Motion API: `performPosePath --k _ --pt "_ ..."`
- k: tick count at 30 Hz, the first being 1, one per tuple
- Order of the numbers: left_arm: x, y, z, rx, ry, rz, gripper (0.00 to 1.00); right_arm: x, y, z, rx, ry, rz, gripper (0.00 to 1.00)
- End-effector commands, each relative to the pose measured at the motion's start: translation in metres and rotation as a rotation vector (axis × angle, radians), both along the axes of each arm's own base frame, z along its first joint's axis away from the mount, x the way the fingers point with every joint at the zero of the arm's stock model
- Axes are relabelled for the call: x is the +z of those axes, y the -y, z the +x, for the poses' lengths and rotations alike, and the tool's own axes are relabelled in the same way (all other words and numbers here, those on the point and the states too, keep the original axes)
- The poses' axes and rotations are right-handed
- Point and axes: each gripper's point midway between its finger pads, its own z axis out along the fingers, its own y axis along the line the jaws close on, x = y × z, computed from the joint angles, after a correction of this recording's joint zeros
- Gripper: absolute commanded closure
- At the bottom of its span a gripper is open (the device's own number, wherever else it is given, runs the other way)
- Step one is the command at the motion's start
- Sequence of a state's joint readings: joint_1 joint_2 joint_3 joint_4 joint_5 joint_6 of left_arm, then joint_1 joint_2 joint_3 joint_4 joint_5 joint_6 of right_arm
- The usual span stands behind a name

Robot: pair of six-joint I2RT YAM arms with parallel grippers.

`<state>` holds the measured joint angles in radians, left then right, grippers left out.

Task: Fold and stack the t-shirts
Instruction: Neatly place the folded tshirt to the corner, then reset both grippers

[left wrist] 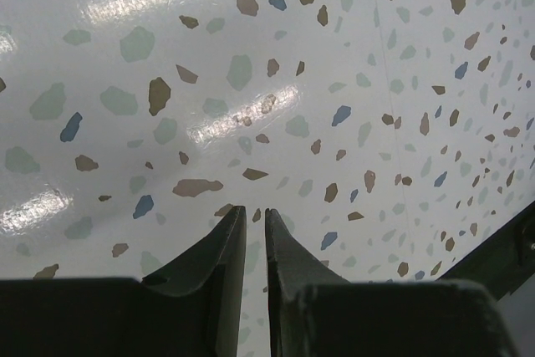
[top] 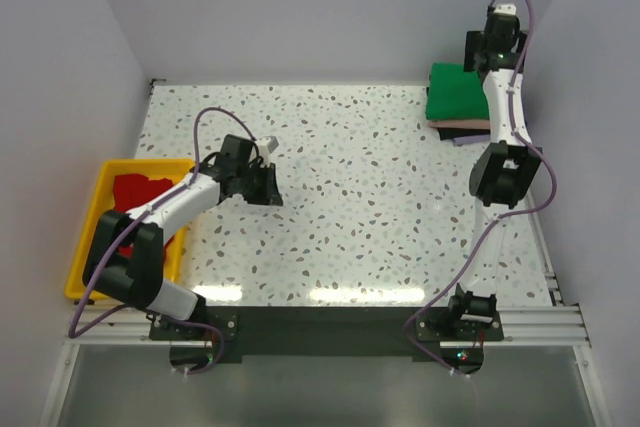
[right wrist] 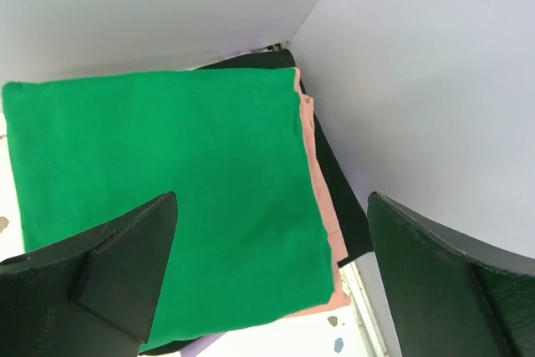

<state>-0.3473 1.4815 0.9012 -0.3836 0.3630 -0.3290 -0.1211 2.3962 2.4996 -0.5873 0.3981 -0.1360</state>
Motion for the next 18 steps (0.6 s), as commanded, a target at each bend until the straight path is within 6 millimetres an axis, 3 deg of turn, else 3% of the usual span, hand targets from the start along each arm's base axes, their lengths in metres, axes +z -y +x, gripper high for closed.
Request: performPosePath --k 1,6,11,14,15,16,18 --pt "0.009 0.003 0.009 -0.012 0.050 -0.028 0.80 0.052 -0.005 -0.003 -0.003 0.139 0.035 0.01" --pt "0.014 0.003 0.010 -0.009 0.060 -0.033 0.80 0.066 -0.020 -0.011 0.026 0.173 0.104 0.01" --pt "0.027 0.002 0.014 0.003 0.101 -0.037 0.80 0.061 -0.051 -0.026 0.048 0.179 0.243 0.01" --pt "0.035 -0.001 0.016 0.015 0.130 -0.031 0.80 0.055 -0.084 -0.045 0.083 0.167 0.316 0.01" --pt "0.036 -0.002 0.016 0.017 0.134 -0.026 0.80 0.056 -0.105 -0.051 0.118 0.164 0.330 0.01" --pt "0.040 -0.004 0.016 0.023 0.151 -0.023 0.80 0.050 -0.113 -0.066 0.121 0.142 0.334 0.01" --pt "0.043 -0.006 0.015 0.029 0.162 -0.021 0.80 0.048 -0.160 -0.080 0.193 0.133 0.357 0.01"
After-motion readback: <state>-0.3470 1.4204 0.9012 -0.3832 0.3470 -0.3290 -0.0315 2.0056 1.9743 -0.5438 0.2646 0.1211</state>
